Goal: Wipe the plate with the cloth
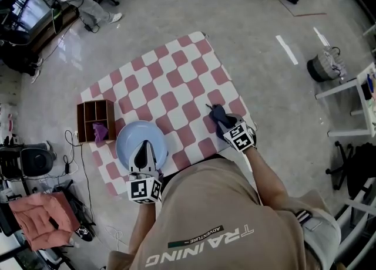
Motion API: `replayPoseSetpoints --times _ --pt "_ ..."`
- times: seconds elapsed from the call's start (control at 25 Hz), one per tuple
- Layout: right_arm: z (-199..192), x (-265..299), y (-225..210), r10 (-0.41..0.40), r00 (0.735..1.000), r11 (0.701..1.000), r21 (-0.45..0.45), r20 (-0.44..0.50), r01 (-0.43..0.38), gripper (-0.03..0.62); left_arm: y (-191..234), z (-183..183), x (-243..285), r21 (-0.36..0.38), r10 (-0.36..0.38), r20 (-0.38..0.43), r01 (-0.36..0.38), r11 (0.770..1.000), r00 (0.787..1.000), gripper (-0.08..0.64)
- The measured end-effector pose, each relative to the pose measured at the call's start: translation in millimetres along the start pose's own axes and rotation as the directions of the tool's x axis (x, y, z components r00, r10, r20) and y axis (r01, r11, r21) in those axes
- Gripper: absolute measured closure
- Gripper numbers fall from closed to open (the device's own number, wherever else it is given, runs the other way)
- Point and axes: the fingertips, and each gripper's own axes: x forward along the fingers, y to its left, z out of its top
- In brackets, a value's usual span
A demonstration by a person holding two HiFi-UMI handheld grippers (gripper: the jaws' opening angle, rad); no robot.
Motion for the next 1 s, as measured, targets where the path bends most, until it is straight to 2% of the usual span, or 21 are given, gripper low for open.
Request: replayPoseSetpoints --times 0.24,0.4,0.76,1.0 --pt "8 -9 0 -0.039 0.999 0.998 -0.04 0.026 0.04 0.48 1 -2 -3 0.001 0.004 -0.008 -0.004 1.0 1.0 0.549" --pt "34 -25 1 -0.036 0.995 0.997 -0.062 0.095 0.042 0.482 3 -1 -9 0.002 0.018 -0.012 -0.018 1.0 1.0 0.549" --pt "121 -58 22 0.034 0.966 0.99 -0.144 0.255 0.003 0.483 18 2 -30 -0.017 0.088 0.008 -0.088 0.996 0.996 0.549" --pt "174 -64 71 0.125 0.939 0.974 -0.22 0.321 -0.054 0.485 47 4 -61 -0.035 0.147 0.038 -0.145 0.989 0.988 0.549"
